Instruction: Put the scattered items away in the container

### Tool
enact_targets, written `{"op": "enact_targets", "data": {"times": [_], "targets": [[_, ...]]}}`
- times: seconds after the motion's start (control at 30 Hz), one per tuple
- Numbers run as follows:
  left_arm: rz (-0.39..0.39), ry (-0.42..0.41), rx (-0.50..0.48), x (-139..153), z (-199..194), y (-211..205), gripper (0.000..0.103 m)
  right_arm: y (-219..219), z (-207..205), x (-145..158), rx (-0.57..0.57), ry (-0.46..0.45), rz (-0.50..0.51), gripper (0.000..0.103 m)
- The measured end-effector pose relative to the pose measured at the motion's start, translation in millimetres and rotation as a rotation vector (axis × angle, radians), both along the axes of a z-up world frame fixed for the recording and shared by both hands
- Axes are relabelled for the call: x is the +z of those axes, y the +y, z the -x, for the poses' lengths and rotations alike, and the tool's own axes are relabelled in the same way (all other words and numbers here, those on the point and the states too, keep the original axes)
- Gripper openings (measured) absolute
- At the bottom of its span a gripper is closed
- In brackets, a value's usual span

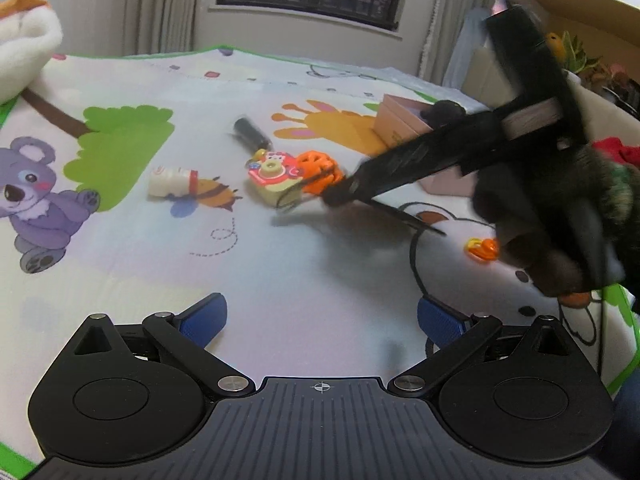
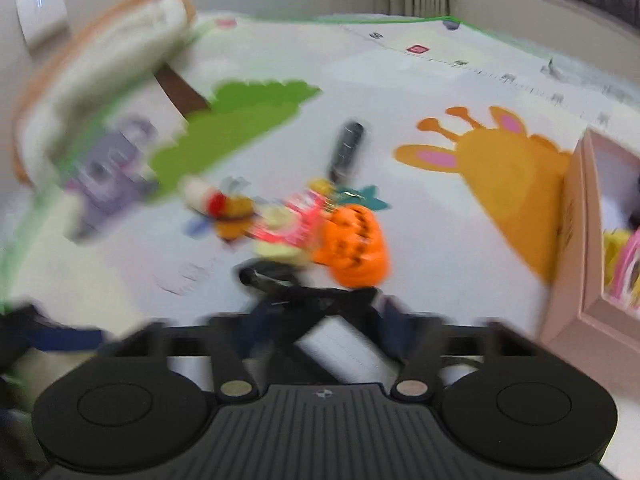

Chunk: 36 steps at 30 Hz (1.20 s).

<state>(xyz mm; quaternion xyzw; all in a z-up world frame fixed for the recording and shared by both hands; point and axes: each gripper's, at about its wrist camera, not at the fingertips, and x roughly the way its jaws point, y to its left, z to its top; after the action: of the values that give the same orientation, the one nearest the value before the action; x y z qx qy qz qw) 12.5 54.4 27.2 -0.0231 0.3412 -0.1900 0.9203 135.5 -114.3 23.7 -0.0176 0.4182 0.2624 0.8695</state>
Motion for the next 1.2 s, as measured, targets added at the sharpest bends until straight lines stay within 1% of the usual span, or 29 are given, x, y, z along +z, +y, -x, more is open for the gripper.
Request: {"op": "enact_targets", "data": {"times": [0.03,0.07,0.1,0.2,0.27,0.33,0.4,0.47,0.53,0.6,0.63,0.73,0.83,0.93,1.0,1.03,1.1,1.17,1.2], "targets": [[0.006,-0.003,-0.003,2,1,-1,0.103,-6,3,6,-0.024,0.009,-0.048,0.04],[0.012,-0.006,-0.007,4,3,-2,0.103,-14,6,12,-0.043,0.021,-0.097,0.027],[0.015,-0.01,-0.012,6,5,-4,0.103,-20,8,17,-0.058,0.039,-0.141,0.026],[0.007,-0.021,-0.024,10,10,-10,0.103,-40,14,26,-0.125,0.085,-0.229,0.025],[-0.002,-0.023,-0.03,12,13,-14,0.103,-51,17,29,-0.146,0.097,-0.258,0.028],[-0.015,-0.022,-0.023,12,15,-15,0.103,-57,22,32,-0.167,0.045,-0.221,0.035],[-0.022,-0.018,-0.005,12,14,-14,0.103,-60,22,29,-0.187,0.013,-0.159,0.035],[-0.022,-0.015,0.015,12,14,-12,0.103,-62,16,18,-0.238,-0.001,-0.085,0.035],[-0.026,-0.013,0.033,13,14,-8,0.103,-57,12,6,-0.26,-0.05,0.026,0.034],[-0.041,-0.016,0.05,14,15,-4,0.103,-50,10,-6,-0.234,-0.08,0.108,0.032],[-0.047,-0.017,0.062,15,15,-1,0.103,-48,12,-10,-0.214,-0.073,0.12,0.032],[-0.044,-0.015,0.119,17,11,11,0.103,-40,33,-10,-0.124,-0.073,0.124,0.031],[-0.018,-0.003,0.174,19,3,21,0.103,-30,68,-5,0.013,-0.026,0.058,0.031],[-0.009,-0.002,0.17,21,-2,20,0.103,-17,108,-2,0.127,-0.04,0.051,0.032],[-0.02,-0.007,0.137,22,-3,14,0.103,-17,127,0,0.163,-0.052,0.033,0.032],[-0.027,-0.009,0.12,22,-2,9,0.103,-21,134,2,0.156,-0.061,0.02,0.034],[-0.038,-0.01,0.092,20,0,1,0.103,-36,146,5,0.101,-0.101,0.011,0.041],[-0.05,-0.013,0.073,18,1,-7,0.103,-56,153,7,0.008,-0.156,0.024,0.054],[-0.053,-0.011,0.065,16,2,-11,0.103,-68,156,7,-0.049,-0.181,0.037,0.057]]}}
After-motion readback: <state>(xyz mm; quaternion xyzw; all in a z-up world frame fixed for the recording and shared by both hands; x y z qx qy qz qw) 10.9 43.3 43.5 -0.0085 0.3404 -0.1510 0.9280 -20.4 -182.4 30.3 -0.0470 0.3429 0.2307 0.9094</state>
